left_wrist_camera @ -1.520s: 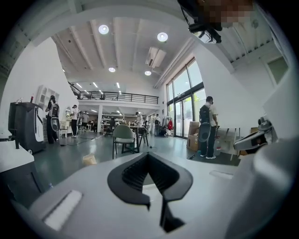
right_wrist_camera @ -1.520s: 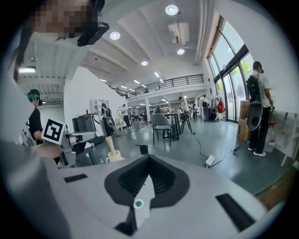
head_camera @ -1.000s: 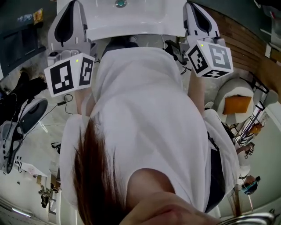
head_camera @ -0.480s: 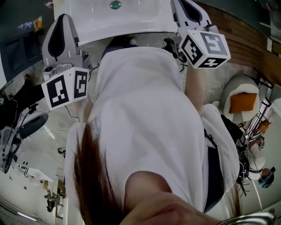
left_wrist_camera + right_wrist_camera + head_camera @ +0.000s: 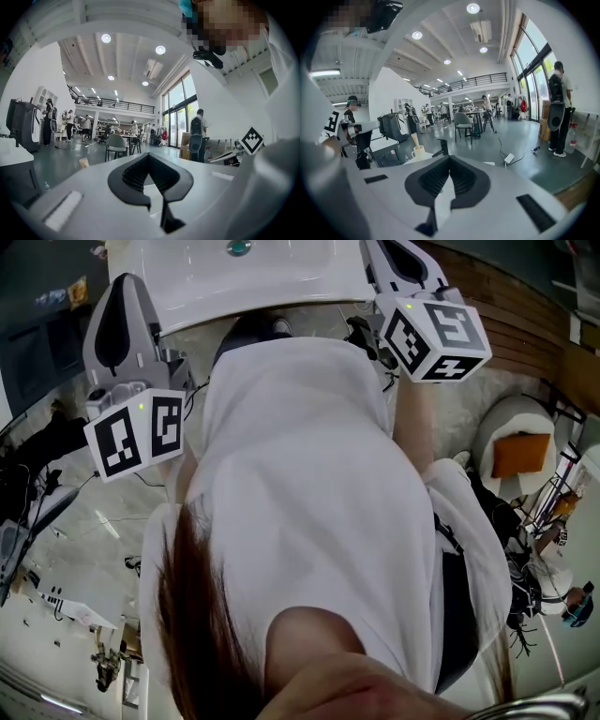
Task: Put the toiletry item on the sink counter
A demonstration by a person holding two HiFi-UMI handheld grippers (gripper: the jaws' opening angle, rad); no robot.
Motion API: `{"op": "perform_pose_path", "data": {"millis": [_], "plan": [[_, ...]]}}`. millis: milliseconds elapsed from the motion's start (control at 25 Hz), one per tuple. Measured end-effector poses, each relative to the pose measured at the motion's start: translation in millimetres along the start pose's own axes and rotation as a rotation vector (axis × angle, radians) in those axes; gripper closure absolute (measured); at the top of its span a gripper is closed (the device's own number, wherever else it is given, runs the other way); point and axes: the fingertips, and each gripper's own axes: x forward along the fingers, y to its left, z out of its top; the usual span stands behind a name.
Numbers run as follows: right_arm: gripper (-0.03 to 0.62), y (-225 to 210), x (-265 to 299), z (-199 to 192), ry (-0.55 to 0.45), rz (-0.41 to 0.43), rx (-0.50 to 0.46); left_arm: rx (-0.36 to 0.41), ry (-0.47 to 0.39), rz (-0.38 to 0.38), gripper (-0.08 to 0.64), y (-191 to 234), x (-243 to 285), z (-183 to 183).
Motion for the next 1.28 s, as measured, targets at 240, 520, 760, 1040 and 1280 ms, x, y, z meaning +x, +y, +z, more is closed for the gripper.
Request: {"op": "perform_pose_path", "data": {"millis": [240, 520, 760, 1040, 1280], "plan": [[0.588, -2.9, -5.1, -7.2, 0.007, 0.001, -0.001, -0.005, 0.001, -0.017, 0.551, -9.9, 0.4, -5.3], [0.588, -4.6, -10.9, -13.2, 0.015, 0.001, -0.009, 0.002, -0.002, -0.038, 0.551, -19.5, 1.5, -7.0], [0.588, -5.7, -16.9, -13.3, 0.022, -0.004, -0.028, 0.002, -0.004, -0.047, 0.551, -26.8, -0.4, -5.4], [0.588, -10.2, -19.0, -11.8, 0.017, -0.005, -0.038, -0.015, -0.01, -0.044, 0.551, -29.7, -4.1, -4.5], [0.588, -15.0, -20.0, -12.8, 0.019, -0.004, -0.041, -0.025, -0.001, -0.049, 0.551, -35.0, -2.8, -7.3]]}}
